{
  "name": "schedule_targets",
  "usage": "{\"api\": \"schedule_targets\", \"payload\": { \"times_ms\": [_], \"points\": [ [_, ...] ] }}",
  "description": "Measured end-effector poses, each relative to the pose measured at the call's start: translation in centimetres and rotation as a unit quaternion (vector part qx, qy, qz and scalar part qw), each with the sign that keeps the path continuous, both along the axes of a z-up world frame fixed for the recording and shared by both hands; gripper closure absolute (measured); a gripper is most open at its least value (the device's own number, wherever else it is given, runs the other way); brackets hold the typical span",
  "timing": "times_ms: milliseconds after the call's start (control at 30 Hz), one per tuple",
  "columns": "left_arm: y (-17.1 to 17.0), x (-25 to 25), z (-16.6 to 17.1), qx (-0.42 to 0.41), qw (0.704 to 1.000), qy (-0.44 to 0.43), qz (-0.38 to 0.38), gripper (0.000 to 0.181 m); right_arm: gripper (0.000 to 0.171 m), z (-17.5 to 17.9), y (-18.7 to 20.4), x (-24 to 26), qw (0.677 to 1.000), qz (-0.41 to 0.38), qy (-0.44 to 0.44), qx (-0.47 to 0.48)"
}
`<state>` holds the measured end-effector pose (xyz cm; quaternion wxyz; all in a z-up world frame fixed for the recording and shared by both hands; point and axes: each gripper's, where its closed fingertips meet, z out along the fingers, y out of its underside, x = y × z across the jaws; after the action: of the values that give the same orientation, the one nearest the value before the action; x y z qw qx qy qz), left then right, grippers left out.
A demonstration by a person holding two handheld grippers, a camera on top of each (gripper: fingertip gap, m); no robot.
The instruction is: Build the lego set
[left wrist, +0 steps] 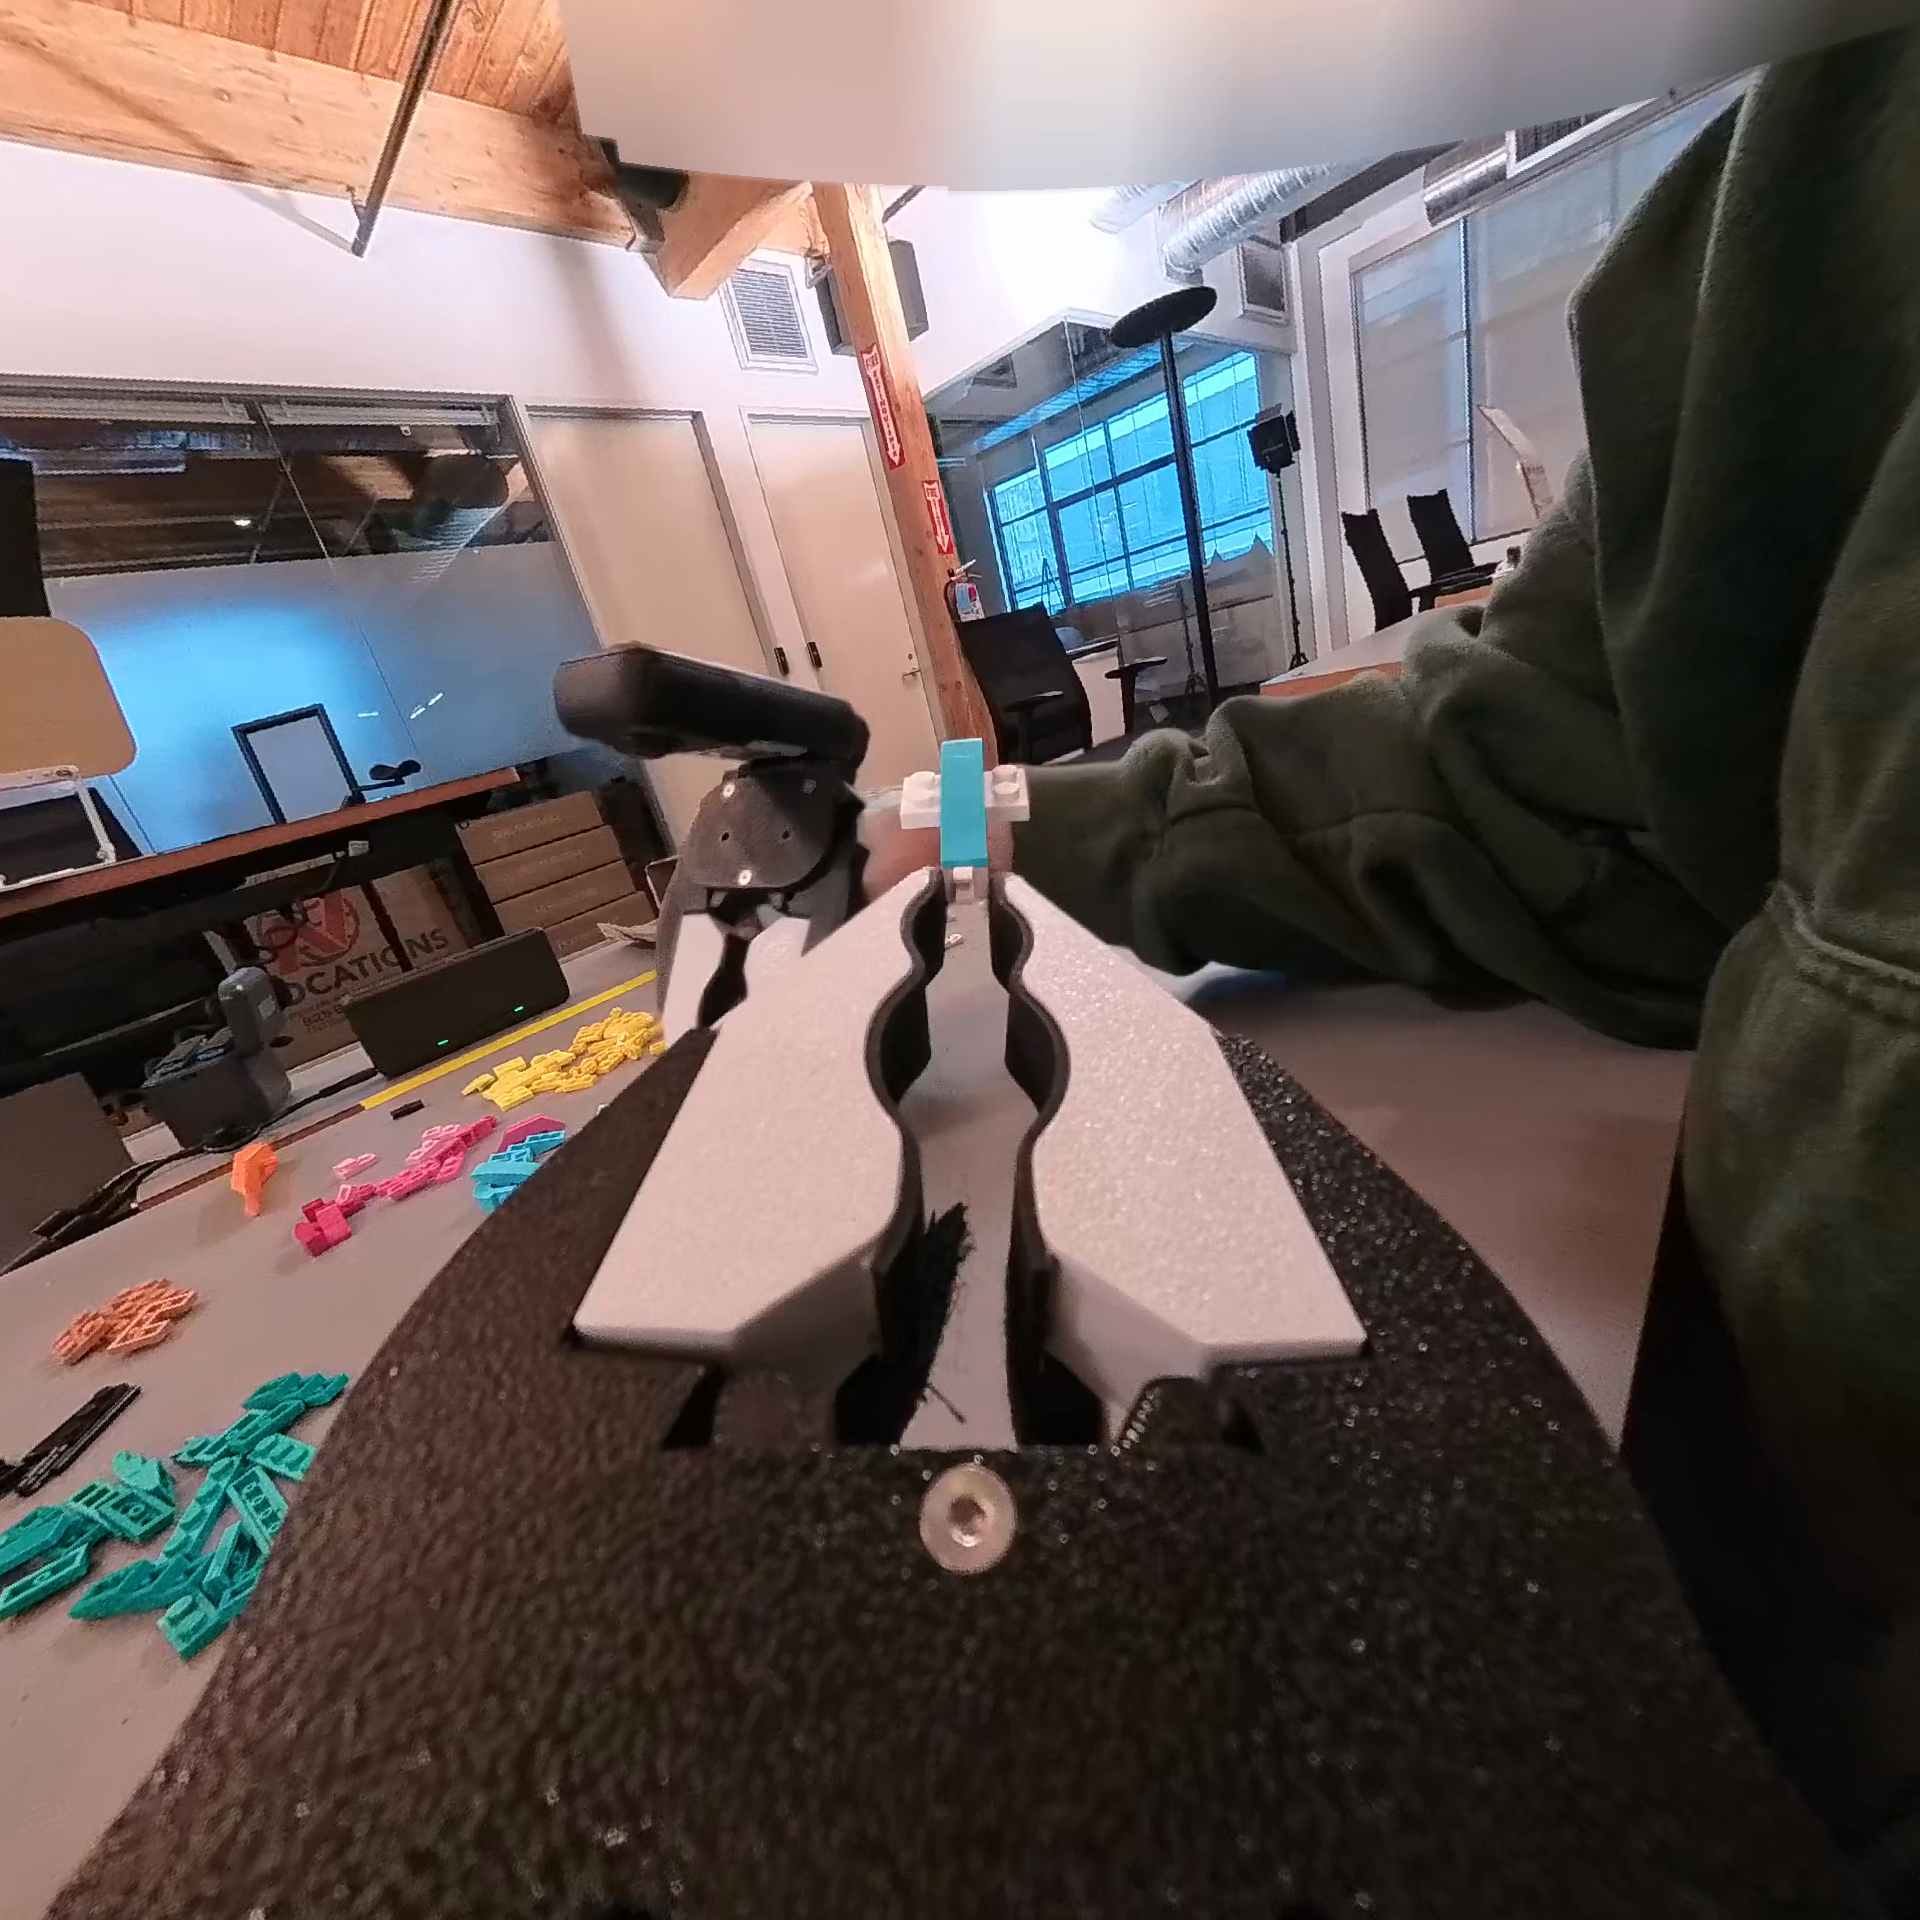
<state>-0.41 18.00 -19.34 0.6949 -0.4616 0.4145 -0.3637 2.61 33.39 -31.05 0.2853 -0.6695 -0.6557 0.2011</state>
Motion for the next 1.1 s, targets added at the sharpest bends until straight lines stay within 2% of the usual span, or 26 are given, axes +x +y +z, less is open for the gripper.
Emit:
{"api": "schedule_targets", "payload": {
  "times_ms": [33,133,200,300,500,600,667,933,1000,1100],
  "points": [
    [0.0,0.0,0.0,0.0,1.0,0.0,0.0,0.176,0.165,0.0,-0.1,0.5,0.999,0.009,-0.023,0.023],
    [0.1,0.0,0.0,-0.002,1.0,-0.002,0.002,0.176,0.165,0.3,-0.1,2.0,0.988,0.028,-0.104,0.112],
    [0.2,-0.1,0.0,-0.005,1.0,-0.003,0.003,0.176,0.165,0.8,-0.9,2.2,0.982,0.044,-0.12,0.141],
    [0.3,-0.1,0.0,-0.007,1.0,-0.003,0.004,0.176,0.162,0.9,-2.9,2.2,0.99,0.049,-0.089,0.095],
    [0.3,-0.1,0.0,-0.005,1.0,-0.002,0.004,0.177,0.143,0.4,-4.3,3.7,1.0,-0.01,0.012,-0.006],
    [0.2,0.0,0.0,-0.003,1.0,0.0,0.004,0.177,0.145,0.7,-4.4,3.5,0.994,-0.051,0.081,-0.05],
    [0.2,0.0,-0.1,-0.002,1.0,0.001,0.004,0.176,0.148,0.5,-4.4,3.3,0.993,-0.057,0.096,-0.042],
    [0.2,0.1,-0.1,-0.001,1.0,0.003,0.004,0.176,0.155,-0.5,-3.9,1.8,0.995,-0.026,0.09,-0.038],
    [0.2,0.1,-0.1,-0.001,1.0,0.003,0.004,0.177,0.161,-0.5,-4.2,1.5,0.996,-0.01,0.087,-0.032],
    [0.3,0.1,-0.1,-0.002,1.0,0.002,0.004,0.176,0.166,-0.5,-4.7,1.5,0.997,0.021,0.063,0.037]
  ]
}}
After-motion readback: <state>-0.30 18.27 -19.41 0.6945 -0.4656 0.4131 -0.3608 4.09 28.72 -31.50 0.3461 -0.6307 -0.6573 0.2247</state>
